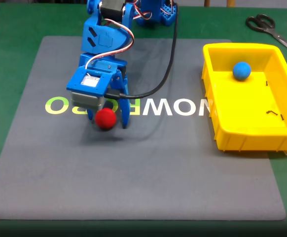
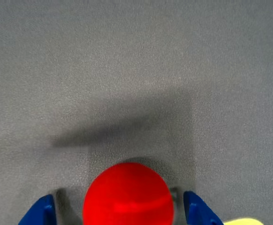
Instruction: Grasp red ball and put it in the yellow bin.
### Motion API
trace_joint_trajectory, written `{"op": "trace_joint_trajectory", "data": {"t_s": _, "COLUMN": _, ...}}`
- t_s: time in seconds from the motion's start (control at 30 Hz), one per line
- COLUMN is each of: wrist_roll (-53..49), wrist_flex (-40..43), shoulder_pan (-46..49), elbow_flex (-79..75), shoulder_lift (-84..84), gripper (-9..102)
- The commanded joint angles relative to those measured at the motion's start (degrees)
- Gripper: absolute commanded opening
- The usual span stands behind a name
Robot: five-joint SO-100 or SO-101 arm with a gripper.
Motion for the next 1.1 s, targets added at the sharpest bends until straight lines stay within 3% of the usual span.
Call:
{"op": "trace_joint_trajectory", "data": {"t_s": 0.0, "wrist_roll": 0.4, "wrist_flex": -0.8, "shoulder_pan": -0.1, "elbow_flex": -4.8, "shoulder_lift": 0.4, "gripper": 29}}
{"op": "trace_joint_trajectory", "data": {"t_s": 0.07, "wrist_roll": 0.4, "wrist_flex": -0.8, "shoulder_pan": 0.0, "elbow_flex": -5.4, "shoulder_lift": -0.3, "gripper": 26}}
{"op": "trace_joint_trajectory", "data": {"t_s": 0.23, "wrist_roll": 0.4, "wrist_flex": -1.0, "shoulder_pan": 0.1, "elbow_flex": -6.1, "shoulder_lift": -1.1, "gripper": 0}}
{"op": "trace_joint_trajectory", "data": {"t_s": 0.7, "wrist_roll": 1.2, "wrist_flex": -1.2, "shoulder_pan": -0.2, "elbow_flex": -6.5, "shoulder_lift": -0.1, "gripper": 0}}
{"op": "trace_joint_trajectory", "data": {"t_s": 1.07, "wrist_roll": 4.5, "wrist_flex": 5.5, "shoulder_pan": -5.3, "elbow_flex": -1.3, "shoulder_lift": 26.1, "gripper": 0}}
